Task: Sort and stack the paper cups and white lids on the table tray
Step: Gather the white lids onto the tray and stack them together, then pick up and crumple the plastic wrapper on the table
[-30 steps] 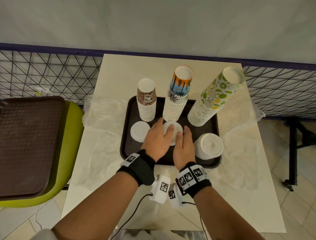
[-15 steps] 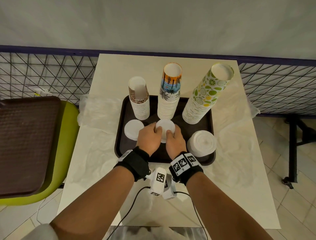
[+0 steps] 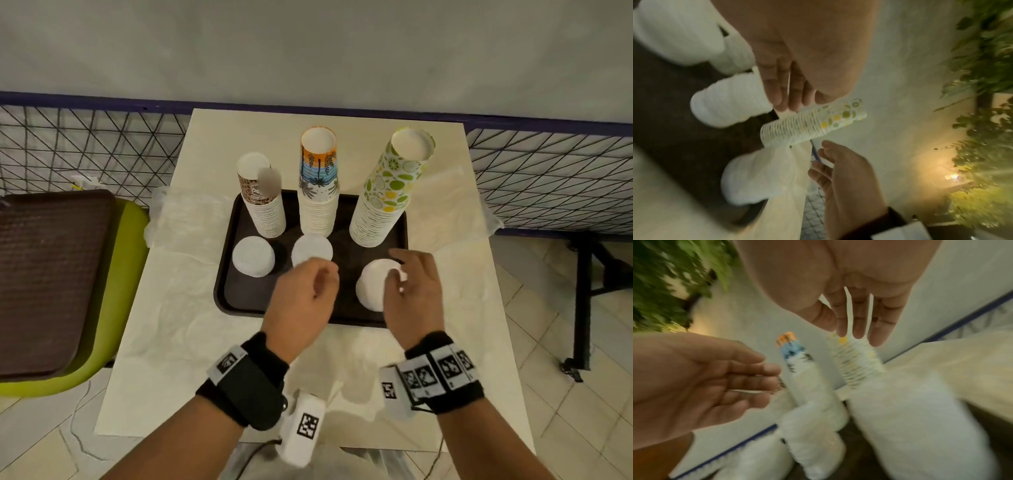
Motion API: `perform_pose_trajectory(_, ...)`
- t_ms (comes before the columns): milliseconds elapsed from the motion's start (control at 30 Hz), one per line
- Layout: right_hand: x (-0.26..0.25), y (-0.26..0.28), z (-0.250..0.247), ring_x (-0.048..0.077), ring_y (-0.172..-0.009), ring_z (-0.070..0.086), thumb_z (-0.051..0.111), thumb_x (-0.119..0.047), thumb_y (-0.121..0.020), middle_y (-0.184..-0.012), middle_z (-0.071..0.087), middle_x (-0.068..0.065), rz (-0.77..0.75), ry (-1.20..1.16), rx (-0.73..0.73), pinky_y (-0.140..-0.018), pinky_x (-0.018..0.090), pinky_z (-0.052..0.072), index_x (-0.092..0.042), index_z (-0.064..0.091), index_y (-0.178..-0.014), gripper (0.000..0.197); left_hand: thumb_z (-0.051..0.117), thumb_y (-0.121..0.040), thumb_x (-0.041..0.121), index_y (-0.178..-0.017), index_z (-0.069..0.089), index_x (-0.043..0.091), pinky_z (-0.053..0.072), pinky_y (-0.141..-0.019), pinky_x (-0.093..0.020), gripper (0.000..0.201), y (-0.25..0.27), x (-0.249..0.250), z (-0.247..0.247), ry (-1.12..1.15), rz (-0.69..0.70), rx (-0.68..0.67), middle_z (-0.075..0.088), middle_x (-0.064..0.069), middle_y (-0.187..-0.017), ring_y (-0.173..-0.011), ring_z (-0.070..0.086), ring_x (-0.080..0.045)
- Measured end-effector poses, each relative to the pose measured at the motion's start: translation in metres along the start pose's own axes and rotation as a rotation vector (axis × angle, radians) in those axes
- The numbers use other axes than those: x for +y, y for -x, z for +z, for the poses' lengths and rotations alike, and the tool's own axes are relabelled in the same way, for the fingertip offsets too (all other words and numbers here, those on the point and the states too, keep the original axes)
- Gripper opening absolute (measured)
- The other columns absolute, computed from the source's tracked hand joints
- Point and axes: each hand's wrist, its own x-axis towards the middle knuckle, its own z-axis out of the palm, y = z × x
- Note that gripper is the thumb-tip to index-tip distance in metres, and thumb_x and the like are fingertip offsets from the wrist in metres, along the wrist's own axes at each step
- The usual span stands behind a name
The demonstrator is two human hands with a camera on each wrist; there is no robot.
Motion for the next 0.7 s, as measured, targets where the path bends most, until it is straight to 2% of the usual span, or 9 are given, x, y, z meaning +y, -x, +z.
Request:
perform_pose_trajectory(33, 0.017, -0.004, -0.004, 0.028, -0.115, 0.054, 0.054, -0.010, -0.095, -0.131, 0.051, 0.004, 0.052, 0.039, -0.007, -0.094, 0.049, 0.053, -0.015, 0.059, -0.130, 0.036, 0.060, -0.102, 0.027, -0.124, 0.066, 0.017, 0.052, -0.085, -0.016, 0.025, 0.002, 0.001, 0.015, 0.017, -0.082, -0.097, 0.073, 0.003, -0.109, -0.094, 0.068, -0.005)
perform_pose_trajectory(100, 0.044, -0.012, -0.004, 0.031, -0.123, 0.051, 0.053, -0.016, -0.098, -0.140, 0.047, 0.007, 0.162, 0.101, -0.114, -0.102, 0.051, 0.049, -0.014, 0.052, -0.140, 0.043, 0.058, -0.103, 0.039, -0.142, 0.055, 0.015, 0.051, -0.098, -0.026, 0.046, -0.002, -0.005, 0.049, 0.017, -0.255, -0.233, 0.068, -0.002, -0.127, -0.109, 0.067, -0.012)
perform_pose_trajectory(167, 0.056, -0.018, 0.003, 0.033, -0.132, 0.046, 0.050, -0.020, -0.101, -0.148, 0.043, 0.011, 0.216, 0.127, -0.262, -0.112, 0.046, 0.041, -0.011, 0.043, -0.148, 0.048, 0.055, -0.102, 0.048, -0.149, 0.046, 0.011, 0.047, -0.107, -0.035, 0.061, -0.009, -0.012, 0.084, 0.029, -0.367, -0.283, 0.060, -0.008, -0.139, -0.125, 0.060, -0.022)
perform_pose_trajectory(233, 0.060, -0.021, 0.009, 0.034, -0.136, 0.045, 0.046, -0.025, -0.104, -0.152, 0.040, 0.014, 0.241, 0.124, -0.368, -0.114, 0.044, 0.039, -0.012, 0.034, -0.154, 0.052, 0.054, -0.100, 0.052, -0.137, 0.054, 0.010, 0.047, -0.106, -0.042, 0.057, -0.018, -0.017, 0.111, 0.074, -0.439, -0.277, 0.063, -0.010, -0.133, -0.124, 0.059, -0.028)
perform_pose_trajectory(333, 0.058, -0.027, 0.014, 0.036, -0.136, 0.046, 0.041, -0.026, -0.107, -0.155, 0.037, 0.017, 0.272, 0.110, -0.441, -0.109, 0.041, 0.039, -0.015, 0.023, -0.158, 0.056, 0.049, -0.093, 0.062, -0.116, 0.064, 0.010, 0.048, -0.095, -0.042, 0.058, -0.028, -0.023, 0.130, 0.145, -0.523, -0.228, 0.067, -0.010, -0.112, -0.110, 0.061, -0.031)
perform_pose_trajectory(400, 0.055, -0.033, 0.014, 0.036, -0.135, 0.046, 0.041, -0.023, -0.107, -0.153, 0.040, 0.018, 0.282, 0.051, -0.462, -0.105, 0.037, 0.039, -0.017, 0.021, -0.158, 0.055, 0.046, -0.087, 0.063, -0.112, 0.066, 0.011, 0.048, -0.089, -0.042, 0.061, -0.033, -0.022, 0.132, 0.205, -0.548, -0.176, 0.068, -0.008, -0.106, -0.105, 0.062, -0.030)
perform_pose_trajectory(533, 0.052, -0.048, 0.018, 0.033, -0.130, 0.048, 0.040, -0.022, -0.107, -0.150, 0.040, 0.018, 0.253, -0.001, -0.477, -0.098, 0.031, 0.039, -0.018, 0.020, -0.159, 0.056, 0.048, -0.084, 0.056, -0.108, 0.069, 0.014, 0.054, -0.091, -0.045, 0.053, -0.043, -0.016, 0.130, 0.324, -0.566, -0.085, 0.071, -0.005, -0.101, -0.099, 0.066, -0.026)
perform_pose_trajectory(633, 0.050, -0.056, 0.019, 0.034, -0.131, 0.046, 0.040, -0.016, -0.107, -0.155, 0.034, 0.016, 0.176, 0.042, -0.511, -0.100, 0.033, 0.042, -0.013, 0.019, -0.158, 0.056, 0.047, -0.082, 0.053, -0.099, 0.068, 0.013, 0.053, -0.089, -0.048, 0.048, -0.048, -0.014, 0.129, 0.328, -0.556, -0.076, 0.068, -0.005, -0.091, -0.094, 0.066, -0.029)
perform_pose_trajectory(700, 0.052, -0.058, 0.020, 0.037, -0.130, 0.046, 0.040, -0.016, -0.106, -0.153, 0.036, 0.019, 0.155, 0.036, -0.505, -0.100, 0.036, 0.042, -0.015, 0.022, -0.158, 0.055, 0.045, -0.082, 0.053, -0.096, 0.067, 0.014, 0.053, -0.087, -0.047, 0.046, -0.049, -0.011, 0.128, 0.306, -0.540, -0.089, 0.065, -0.001, -0.086, -0.092, 0.064, -0.029)
